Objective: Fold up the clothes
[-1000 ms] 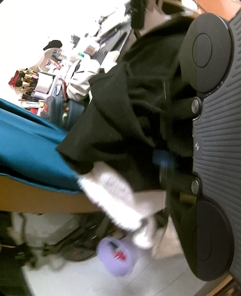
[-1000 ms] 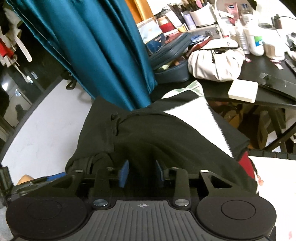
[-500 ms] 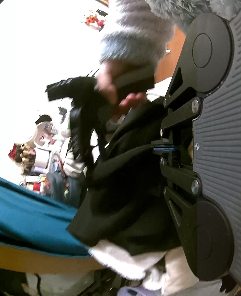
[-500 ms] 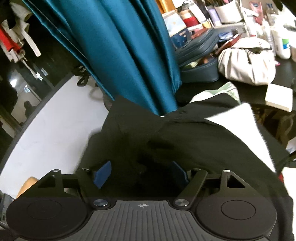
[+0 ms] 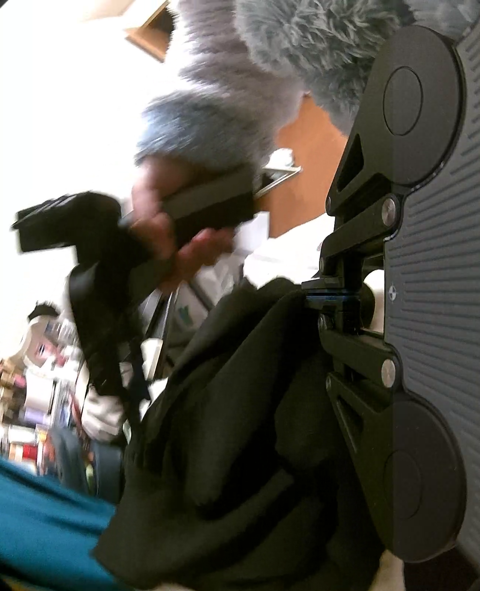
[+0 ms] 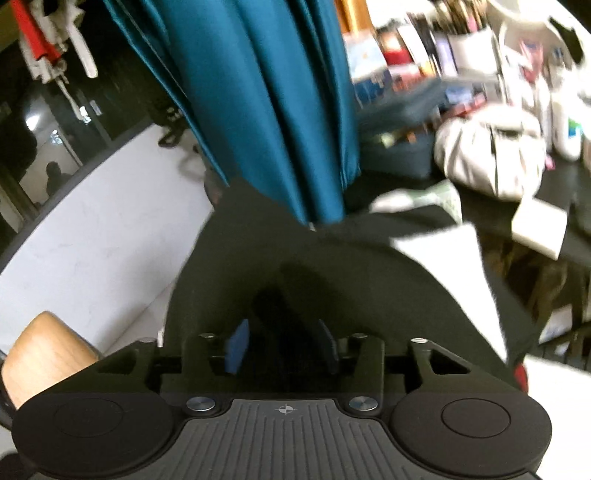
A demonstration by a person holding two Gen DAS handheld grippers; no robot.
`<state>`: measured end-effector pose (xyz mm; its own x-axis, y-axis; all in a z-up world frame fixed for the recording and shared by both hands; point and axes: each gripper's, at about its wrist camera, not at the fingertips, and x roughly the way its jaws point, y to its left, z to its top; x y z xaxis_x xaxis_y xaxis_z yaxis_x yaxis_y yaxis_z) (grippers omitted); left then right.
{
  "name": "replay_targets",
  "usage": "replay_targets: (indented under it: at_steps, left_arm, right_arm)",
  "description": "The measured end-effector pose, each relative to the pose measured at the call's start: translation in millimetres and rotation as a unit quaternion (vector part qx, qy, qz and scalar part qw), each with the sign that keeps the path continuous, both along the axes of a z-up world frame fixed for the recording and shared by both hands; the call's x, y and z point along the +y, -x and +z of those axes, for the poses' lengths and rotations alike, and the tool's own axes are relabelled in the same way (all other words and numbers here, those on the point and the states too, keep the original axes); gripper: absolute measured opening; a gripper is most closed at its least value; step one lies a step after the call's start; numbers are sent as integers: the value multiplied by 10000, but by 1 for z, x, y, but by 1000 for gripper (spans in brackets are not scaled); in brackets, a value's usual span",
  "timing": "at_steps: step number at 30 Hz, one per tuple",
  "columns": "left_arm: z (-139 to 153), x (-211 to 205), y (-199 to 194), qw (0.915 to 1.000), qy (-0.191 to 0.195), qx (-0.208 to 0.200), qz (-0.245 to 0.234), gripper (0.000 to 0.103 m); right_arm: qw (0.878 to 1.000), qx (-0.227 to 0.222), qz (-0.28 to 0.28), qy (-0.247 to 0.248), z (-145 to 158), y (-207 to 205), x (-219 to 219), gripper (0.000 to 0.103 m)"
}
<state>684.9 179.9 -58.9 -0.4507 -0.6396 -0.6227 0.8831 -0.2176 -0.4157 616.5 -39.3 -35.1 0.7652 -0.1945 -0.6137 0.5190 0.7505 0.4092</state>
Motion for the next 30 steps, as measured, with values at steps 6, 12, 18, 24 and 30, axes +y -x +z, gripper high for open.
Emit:
replay_targets:
  at_steps: [6, 12, 18, 24, 30]
  left_arm:
    - [-21, 1, 7, 9984, -395, 5, -394, 1]
    - [-36, 18, -10, 9971, -735, -194, -41, 7]
    - [-24, 45, -48, 9965, -601, -71, 576, 53]
    - [-20, 52, -85, 9904, -523, -109, 1278, 59]
    - [-30, 39, -119, 9742, -665, -119, 2152, 62]
  right_arm:
    - [9982, 298, 372, 364, 3, -46, 6, 60]
    - [9938, 790, 527, 580, -18, -89, 16, 54]
    - [9925, 702, 648, 764, -11, -79, 21, 9]
    - [9947, 597, 268, 792, -2, -52, 0, 2]
    - [9959, 354, 825, 106, 1, -14, 0, 60]
